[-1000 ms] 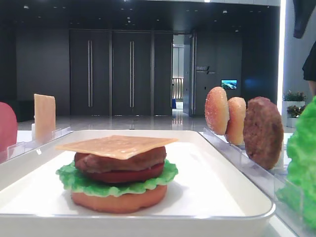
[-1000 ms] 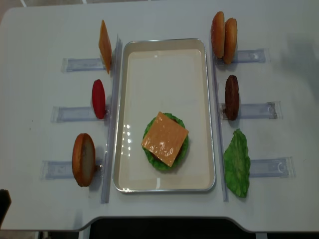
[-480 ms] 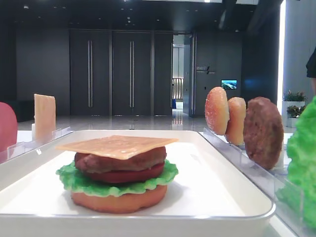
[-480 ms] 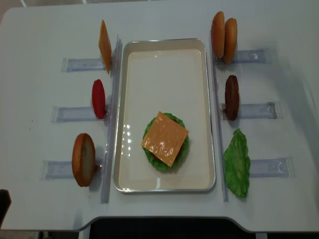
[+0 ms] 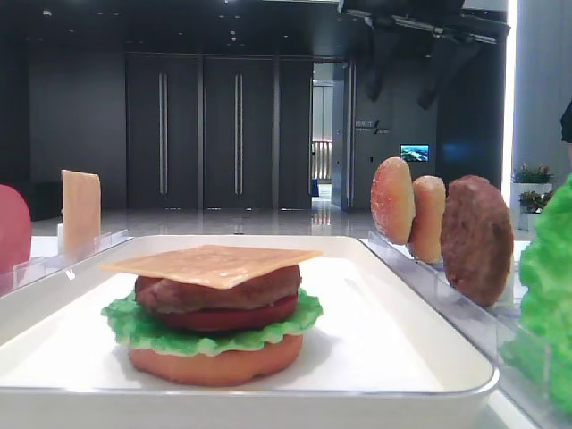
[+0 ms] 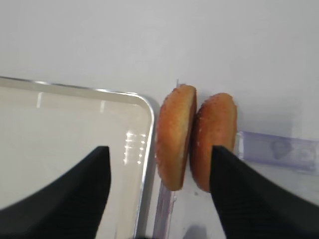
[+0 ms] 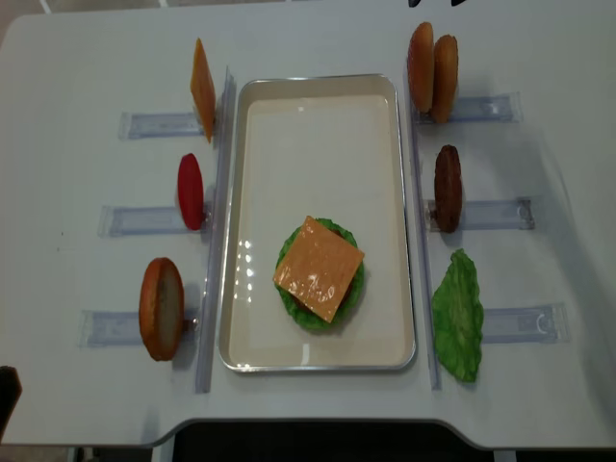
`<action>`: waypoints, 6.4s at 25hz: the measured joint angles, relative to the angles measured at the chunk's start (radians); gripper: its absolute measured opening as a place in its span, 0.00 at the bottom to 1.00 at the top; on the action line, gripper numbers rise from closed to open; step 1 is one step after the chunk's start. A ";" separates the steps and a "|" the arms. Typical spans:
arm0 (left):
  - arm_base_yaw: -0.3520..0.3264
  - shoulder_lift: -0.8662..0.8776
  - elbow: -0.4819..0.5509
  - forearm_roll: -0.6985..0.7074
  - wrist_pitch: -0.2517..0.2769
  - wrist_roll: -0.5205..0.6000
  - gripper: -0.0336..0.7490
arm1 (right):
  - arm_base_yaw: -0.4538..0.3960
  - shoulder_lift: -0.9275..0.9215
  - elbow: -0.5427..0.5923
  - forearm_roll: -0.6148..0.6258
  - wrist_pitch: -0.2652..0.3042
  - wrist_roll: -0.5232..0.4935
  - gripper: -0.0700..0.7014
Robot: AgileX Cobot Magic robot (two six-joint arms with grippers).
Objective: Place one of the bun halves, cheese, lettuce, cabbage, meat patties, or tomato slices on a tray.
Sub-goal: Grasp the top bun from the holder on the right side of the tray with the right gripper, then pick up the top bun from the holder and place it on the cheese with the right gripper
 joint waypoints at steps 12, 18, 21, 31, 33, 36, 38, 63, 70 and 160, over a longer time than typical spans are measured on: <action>0.000 0.000 0.000 0.000 0.000 0.000 0.03 | 0.000 0.029 0.000 -0.031 -0.050 0.025 0.64; 0.000 0.000 0.000 0.000 0.000 0.000 0.03 | 0.000 0.064 0.000 -0.028 -0.065 0.025 0.64; 0.000 0.000 0.000 0.000 0.000 0.000 0.03 | 0.000 0.079 0.000 -0.028 -0.071 0.026 0.64; 0.000 0.000 0.000 0.000 0.000 0.000 0.03 | 0.000 0.129 0.000 -0.027 -0.073 0.029 0.64; 0.000 0.000 0.000 0.000 0.000 0.000 0.03 | 0.000 0.131 0.000 -0.027 -0.073 0.029 0.64; 0.000 0.000 0.000 0.000 0.000 0.000 0.03 | 0.000 0.131 0.000 -0.027 -0.082 0.029 0.64; 0.000 0.000 0.000 0.000 0.000 0.000 0.03 | 0.000 0.131 0.000 -0.027 -0.084 0.029 0.64; 0.000 0.000 0.000 0.000 0.000 0.000 0.03 | 0.000 0.169 -0.001 -0.015 -0.080 0.026 0.64; 0.000 0.000 0.000 0.000 0.000 0.000 0.03 | 0.000 0.179 -0.001 -0.009 -0.080 0.021 0.63; 0.000 0.000 0.000 0.000 0.000 0.000 0.03 | 0.170 -0.383 0.907 1.340 -0.245 -1.056 0.36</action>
